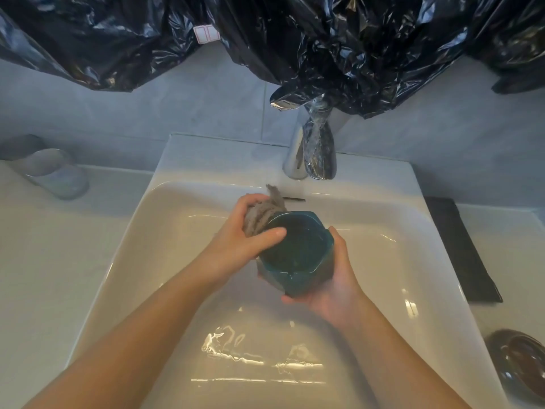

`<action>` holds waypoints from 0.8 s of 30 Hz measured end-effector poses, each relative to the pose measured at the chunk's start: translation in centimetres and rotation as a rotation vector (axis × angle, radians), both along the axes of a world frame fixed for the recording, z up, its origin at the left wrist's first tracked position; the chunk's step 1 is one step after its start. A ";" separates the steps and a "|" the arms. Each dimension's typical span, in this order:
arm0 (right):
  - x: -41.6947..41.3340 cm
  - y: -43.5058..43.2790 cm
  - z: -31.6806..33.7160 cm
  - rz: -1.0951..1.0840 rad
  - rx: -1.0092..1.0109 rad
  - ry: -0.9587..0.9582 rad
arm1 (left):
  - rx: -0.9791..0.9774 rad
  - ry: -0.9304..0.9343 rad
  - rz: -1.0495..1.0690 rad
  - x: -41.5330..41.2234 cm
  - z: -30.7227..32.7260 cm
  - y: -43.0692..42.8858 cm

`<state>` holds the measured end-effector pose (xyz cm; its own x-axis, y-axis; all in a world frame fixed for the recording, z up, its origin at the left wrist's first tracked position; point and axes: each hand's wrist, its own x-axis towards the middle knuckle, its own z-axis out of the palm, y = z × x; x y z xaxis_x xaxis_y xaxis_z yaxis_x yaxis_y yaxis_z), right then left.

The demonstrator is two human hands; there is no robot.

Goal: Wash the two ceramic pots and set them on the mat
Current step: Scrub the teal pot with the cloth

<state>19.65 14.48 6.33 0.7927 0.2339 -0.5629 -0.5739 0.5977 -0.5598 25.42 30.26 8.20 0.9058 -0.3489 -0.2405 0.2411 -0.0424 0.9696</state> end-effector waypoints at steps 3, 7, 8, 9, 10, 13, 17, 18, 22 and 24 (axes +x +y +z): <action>0.5 -0.4 0.4 -0.016 -0.203 0.069 | 0.050 -0.027 0.093 0.1 -0.1 -0.6; 0.6 -0.2 0.9 -0.080 -0.585 -0.098 | 0.176 -0.194 0.293 -0.7 -0.6 -1.2; 0.4 0.1 0.8 -0.079 -0.617 -0.161 | 0.193 -0.235 0.340 -1.2 -0.8 -1.4; 0.2 0.4 0.6 -0.095 -0.652 -0.201 | 0.195 -0.264 0.379 -1.7 -0.9 -1.7; 0.1 0.6 0.4 -0.132 -0.695 -0.223 | 0.192 -0.287 0.400 -2.1 -1.0 -2.0; 0.2 0.2 -0.1 -0.205 -0.840 -0.309 | 0.254 -0.331 0.287 -2.3 -1.1 -2.0; 0.5 -1.4 -0.2 -0.105 -0.903 -0.348 | 0.372 -0.310 0.048 -0.8 -0.6 -0.7; 0.5 -1.6 -0.1 -0.042 -0.921 -0.359 | 0.381 -0.302 0.026 -0.8 -0.5 -0.5; 0.8 -1.3 0.3 0.149 -0.907 -0.379 | 0.375 -0.361 -0.047 -0.8 -0.7 0.2; 0.8 -1.1 0.5 0.179 -0.879 -0.377 | 0.387 -0.331 -0.132 -0.2 -0.5 0.7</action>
